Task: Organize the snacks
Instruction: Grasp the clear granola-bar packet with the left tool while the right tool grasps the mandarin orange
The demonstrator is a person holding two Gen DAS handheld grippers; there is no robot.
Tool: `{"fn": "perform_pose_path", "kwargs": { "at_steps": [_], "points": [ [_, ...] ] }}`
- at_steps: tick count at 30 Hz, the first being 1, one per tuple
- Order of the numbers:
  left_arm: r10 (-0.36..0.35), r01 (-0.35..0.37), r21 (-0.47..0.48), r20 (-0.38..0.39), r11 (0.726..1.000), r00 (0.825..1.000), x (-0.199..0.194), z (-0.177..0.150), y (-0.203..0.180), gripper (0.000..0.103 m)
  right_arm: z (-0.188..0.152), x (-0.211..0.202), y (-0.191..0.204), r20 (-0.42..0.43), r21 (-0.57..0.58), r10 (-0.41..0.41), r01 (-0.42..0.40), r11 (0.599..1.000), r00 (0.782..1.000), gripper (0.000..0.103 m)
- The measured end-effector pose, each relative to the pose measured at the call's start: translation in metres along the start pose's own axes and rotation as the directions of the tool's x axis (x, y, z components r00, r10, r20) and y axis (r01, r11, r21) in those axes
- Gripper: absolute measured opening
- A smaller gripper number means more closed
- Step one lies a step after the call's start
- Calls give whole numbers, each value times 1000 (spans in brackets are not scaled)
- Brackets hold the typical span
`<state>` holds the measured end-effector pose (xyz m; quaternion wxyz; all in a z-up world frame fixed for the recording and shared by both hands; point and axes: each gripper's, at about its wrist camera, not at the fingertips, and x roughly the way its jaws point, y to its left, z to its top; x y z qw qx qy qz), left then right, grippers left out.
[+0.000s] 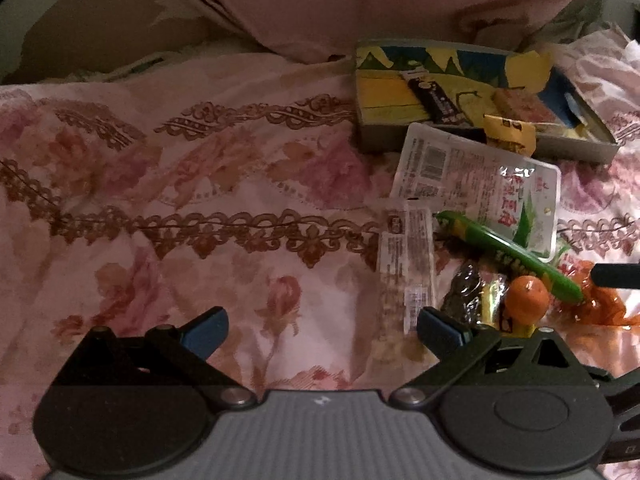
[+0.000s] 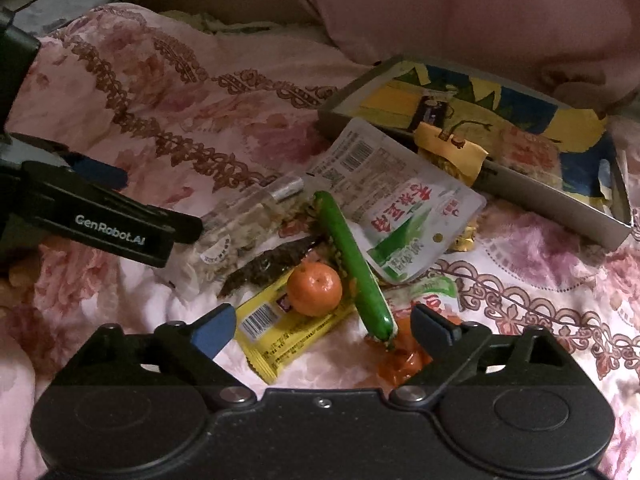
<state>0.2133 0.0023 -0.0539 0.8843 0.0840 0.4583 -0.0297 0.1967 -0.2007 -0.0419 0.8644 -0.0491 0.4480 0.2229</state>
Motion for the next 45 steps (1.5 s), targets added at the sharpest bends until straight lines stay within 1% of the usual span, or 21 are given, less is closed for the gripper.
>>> {"fn": "perform_pose_path", "kwargs": {
  "at_steps": [4, 6, 7, 9, 11, 15, 20, 21, 25, 26, 31, 33, 35, 37, 41, 42, 45],
  "points": [
    [-67, 67, -19, -6, 998, 998, 6, 2, 3, 103, -1, -2, 1, 31, -1, -1, 1, 1000, 1000, 79],
    [-108, 108, -43, -13, 993, 994, 8, 4, 4, 102, 0, -4, 2, 48, -4, -2, 2, 1000, 999, 71],
    [-128, 127, -53, -16, 990, 992, 9, 4, 4, 102, 0, -4, 2, 54, -6, 0, 0, 1000, 999, 70],
    [-155, 154, -64, -15, 986, 988, 10, 4, 4, 102, 1, -5, 4, 57, -10, 2, -1, 1000, 998, 69],
    [-172, 172, -55, -11, 984, 985, 10, 4, 2, 102, 2, -6, 6, 60, -15, 9, -8, 1000, 998, 68],
    [-183, 182, -24, -6, 983, 983, 16, 7, -4, 102, 4, -3, 9, 46, -14, 17, -16, 1000, 999, 66],
    [-230, 229, -36, -34, 973, 973, 24, 10, -6, 96, 4, 3, 11, 34, 0, 5, -5, 1000, 999, 66],
    [-236, 234, -41, -40, 971, 971, 25, 10, -5, 95, 4, 5, 12, 29, 0, 5, -5, 1000, 1000, 64],
    [-265, 261, -65, -65, 963, 962, 32, 9, -2, 87, 3, 11, 16, 29, -14, 9, -9, 1000, 1000, 64],
    [-268, 263, -72, -69, 962, 961, 34, 9, -1, 84, 4, 13, 16, 29, -13, 10, -10, 1000, 1000, 64],
    [-282, 276, -87, -72, 957, 957, 34, 9, 1, 76, 4, 17, 16, 36, -24, 2, -2, 1000, 999, 60],
    [-290, 282, -90, -77, 955, 954, 36, 8, 3, 71, 4, 17, 15, 45, -19, -5, 6, 1000, 999, 54],
    [-299, 290, -100, -94, 952, 950, 39, 8, 4, 61, 4, 18, 14, 49, -19, -15, 16, 1000, 999, 49],
    [-310, 300, -107, -98, 948, 946, 41, 8, 4, 59, 3, 19, 13, 48, -23, -22, 24, 999, 999, 47],
    [-326, 317, -101, -94, 943, 941, 40, 8, 2, 44, 2, 21, 14, 55, -30, -46, 47, 998, 997, 39],
    [-328, 319, -100, -94, 943, 940, 40, 8, 2, 43, 2, 22, 14, 55, -29, -51, 52, 998, 997, 36],
    [-328, 318, -111, -93, 942, 940, 40, 8, 3, 41, 3, 25, 15, 54, -30, -58, 60, 998, 997, 37]
  ]
}}
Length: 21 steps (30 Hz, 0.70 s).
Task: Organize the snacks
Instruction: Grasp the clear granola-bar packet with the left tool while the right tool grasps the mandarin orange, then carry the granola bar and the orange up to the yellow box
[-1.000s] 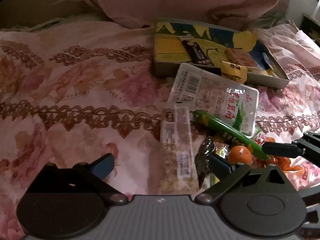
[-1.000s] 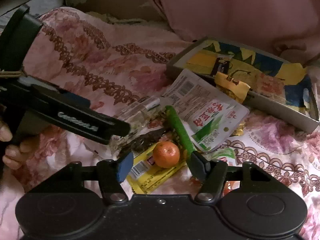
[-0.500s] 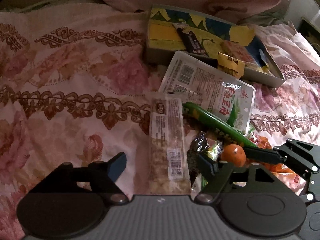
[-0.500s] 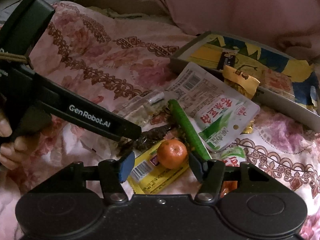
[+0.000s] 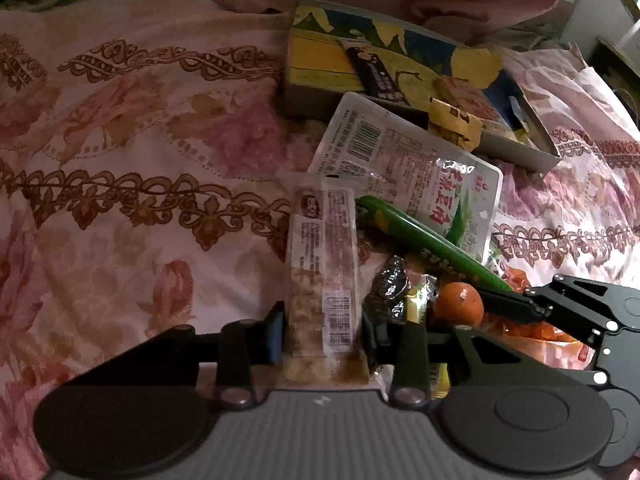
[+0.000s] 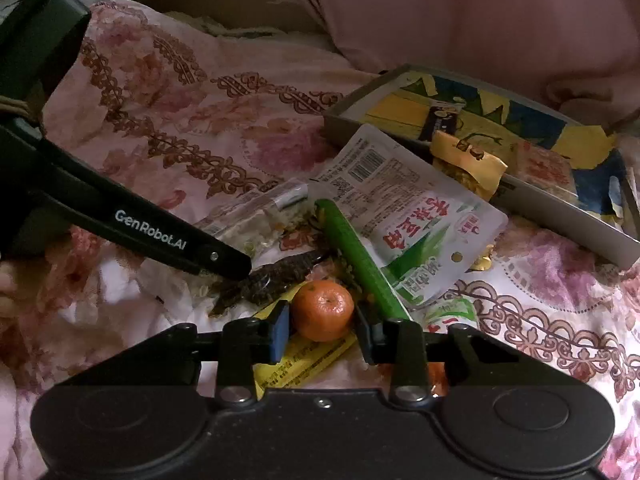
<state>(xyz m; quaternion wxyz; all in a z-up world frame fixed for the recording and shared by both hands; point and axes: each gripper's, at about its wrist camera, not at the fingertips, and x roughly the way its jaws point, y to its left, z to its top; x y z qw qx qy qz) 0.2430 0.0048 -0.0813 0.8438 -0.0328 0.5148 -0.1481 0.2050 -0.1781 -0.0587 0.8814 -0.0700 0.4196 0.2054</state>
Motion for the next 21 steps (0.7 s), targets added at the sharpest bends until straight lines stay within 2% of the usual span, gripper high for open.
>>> {"fn": "perform_pose_path", "kwargs": {
  "at_steps": [9, 17, 21],
  "points": [
    [7, -6, -19, 11, 1000, 1000, -7, -3, -2, 38, 5, -3, 10, 15, -37, -20, 20, 999, 1000, 36],
    [-27, 27, -83, -2, 996, 1000, -27, -13, -1, 38, 2, -27, 14, 76, -55, -32, 37, 998, 997, 36],
    [0, 2, -69, 31, 998, 1000, -41, -22, -6, 38, -1, -41, 18, 114, -67, -49, 57, 996, 992, 36]
  ]
}}
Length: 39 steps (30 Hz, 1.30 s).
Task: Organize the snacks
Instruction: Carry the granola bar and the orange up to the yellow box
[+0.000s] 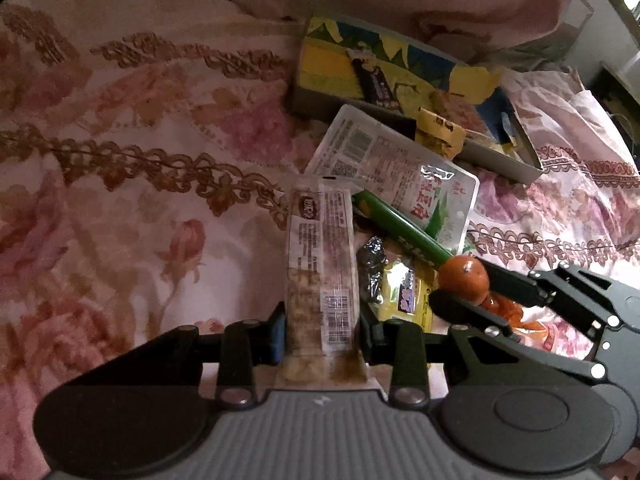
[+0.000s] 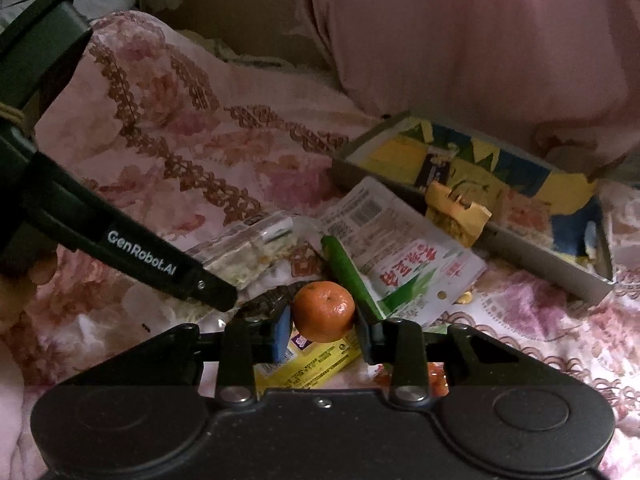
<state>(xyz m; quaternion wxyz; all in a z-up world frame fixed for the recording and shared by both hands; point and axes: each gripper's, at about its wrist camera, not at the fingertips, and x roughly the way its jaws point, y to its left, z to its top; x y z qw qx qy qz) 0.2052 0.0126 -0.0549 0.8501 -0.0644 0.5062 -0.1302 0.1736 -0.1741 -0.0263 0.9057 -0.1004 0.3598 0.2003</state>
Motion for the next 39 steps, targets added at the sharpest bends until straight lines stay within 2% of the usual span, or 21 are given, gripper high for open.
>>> {"fn": "perform_pose_path", "kwargs": {
  "at_steps": [3, 6, 10, 15, 19, 24, 28, 31, 35, 39],
  "points": [
    [35, -35, 13, 38, 999, 999, -13, -4, -5, 38, 1, -10, 0, 28, -2, -13, 13, 1000, 1000, 36],
    [59, -58, -18, 72, 998, 996, -27, -3, -7, 38, 5, -20, -1, 59, -1, -33, 33, 999, 998, 36],
    [87, -84, -25, 151, 996, 985, -45, 0, -11, 38, 13, -31, -10, 106, 40, -59, 55, 998, 993, 36],
    [79, -75, -28, 199, 997, 977, -57, 5, -20, 38, 29, -40, -20, 144, 102, -99, 84, 991, 985, 36],
    [64, -61, -19, 284, 998, 957, -71, 10, -30, 38, 45, -46, -25, 204, 145, -113, 84, 986, 972, 36],
    [88, -91, -7, 358, 996, 930, -82, 20, -42, 38, 55, -51, -34, 217, 179, -146, 108, 978, 965, 36],
    [87, -95, -1, 389, 996, 917, -88, 40, -53, 38, 65, -53, -41, 223, 172, -162, 125, 977, 961, 36],
    [86, -104, 22, 399, 994, 913, -89, 59, -59, 38, 71, -50, -47, 206, 122, -144, 121, 985, 968, 36],
    [71, -81, 6, 415, 997, 907, -79, 87, -61, 38, 71, -33, -58, 193, 62, -144, 135, 989, 970, 36],
    [76, -90, 11, 440, 996, 895, -55, 114, -63, 38, 72, -5, -81, 201, 154, -139, 109, 982, 970, 36]
  ]
}}
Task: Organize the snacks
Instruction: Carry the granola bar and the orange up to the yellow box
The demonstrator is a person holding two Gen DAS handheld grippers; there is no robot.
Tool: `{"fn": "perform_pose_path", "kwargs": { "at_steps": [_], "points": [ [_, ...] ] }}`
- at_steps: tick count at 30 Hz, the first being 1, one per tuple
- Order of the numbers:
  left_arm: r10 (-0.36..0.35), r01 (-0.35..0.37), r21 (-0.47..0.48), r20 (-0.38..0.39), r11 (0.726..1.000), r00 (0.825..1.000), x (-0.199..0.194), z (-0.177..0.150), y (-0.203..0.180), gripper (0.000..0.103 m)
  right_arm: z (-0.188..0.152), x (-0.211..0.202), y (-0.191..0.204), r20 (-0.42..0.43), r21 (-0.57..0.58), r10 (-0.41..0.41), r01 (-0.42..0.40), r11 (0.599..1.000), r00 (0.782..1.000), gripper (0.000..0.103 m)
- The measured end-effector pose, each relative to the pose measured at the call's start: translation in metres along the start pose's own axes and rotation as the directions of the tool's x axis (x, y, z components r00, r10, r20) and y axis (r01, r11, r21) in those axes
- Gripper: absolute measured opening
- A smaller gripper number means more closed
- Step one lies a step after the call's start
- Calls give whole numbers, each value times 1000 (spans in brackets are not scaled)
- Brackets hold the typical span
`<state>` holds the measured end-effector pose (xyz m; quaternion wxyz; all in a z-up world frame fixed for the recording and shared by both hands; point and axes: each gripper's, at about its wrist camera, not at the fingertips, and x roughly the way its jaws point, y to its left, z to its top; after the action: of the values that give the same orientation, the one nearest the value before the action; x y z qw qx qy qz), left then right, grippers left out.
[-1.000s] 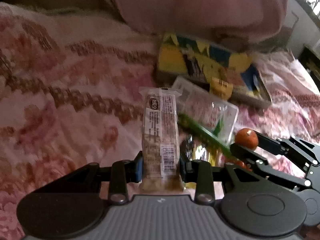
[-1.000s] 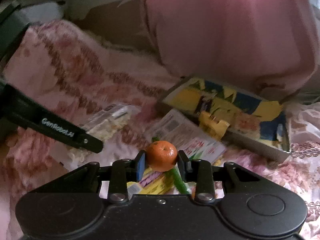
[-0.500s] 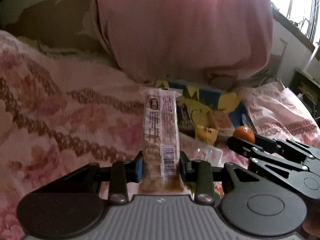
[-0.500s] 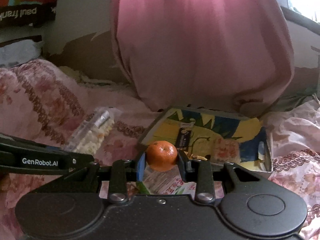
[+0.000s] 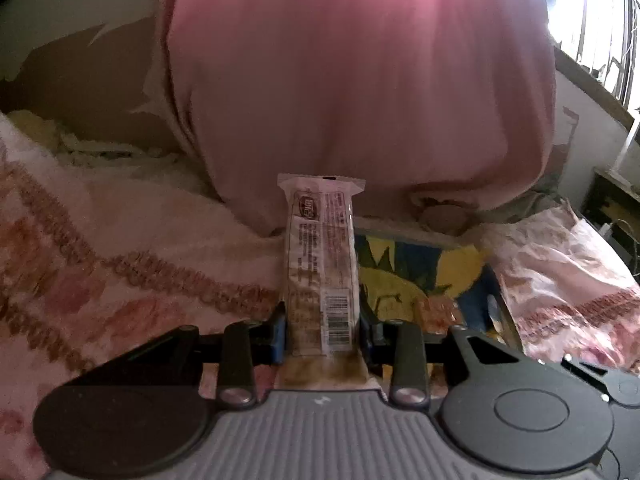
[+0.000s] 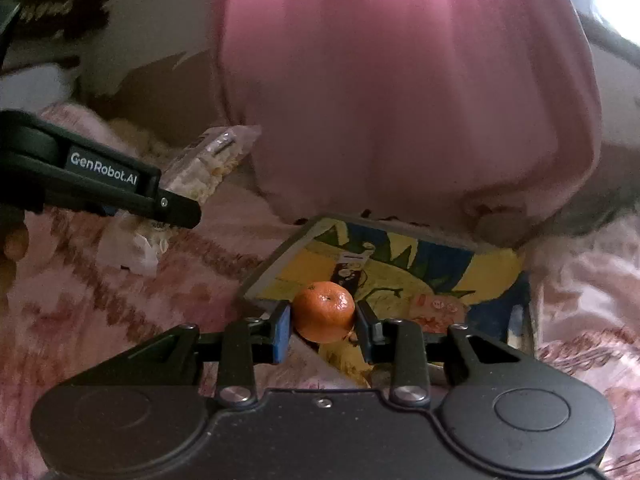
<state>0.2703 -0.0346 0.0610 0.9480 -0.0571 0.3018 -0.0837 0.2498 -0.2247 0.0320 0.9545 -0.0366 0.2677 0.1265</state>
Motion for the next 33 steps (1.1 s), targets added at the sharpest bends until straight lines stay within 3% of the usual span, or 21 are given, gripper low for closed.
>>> {"fn": "perform_pose_path", "kwargs": {
  "at_steps": [5, 13, 23, 33],
  "points": [
    [-24, 24, 10, 3, 1000, 1000, 53, 4, -12, 38, 3, 29, -21, 18, 33, -33, 32, 999, 999, 36],
    [-80, 78, -16, -106, 997, 991, 130, -1, -30, 38, 0, 64, -53, -28, 56, -75, 77, 995, 997, 36],
    [4, -13, -51, -174, 999, 985, 184, -8, -20, 38, -15, 107, -68, -96, 49, -98, 103, 993, 990, 36],
    [33, -42, -33, -242, 999, 970, 212, -22, -21, 38, -25, 133, -69, -159, 9, -85, 87, 996, 984, 36]
  ]
}}
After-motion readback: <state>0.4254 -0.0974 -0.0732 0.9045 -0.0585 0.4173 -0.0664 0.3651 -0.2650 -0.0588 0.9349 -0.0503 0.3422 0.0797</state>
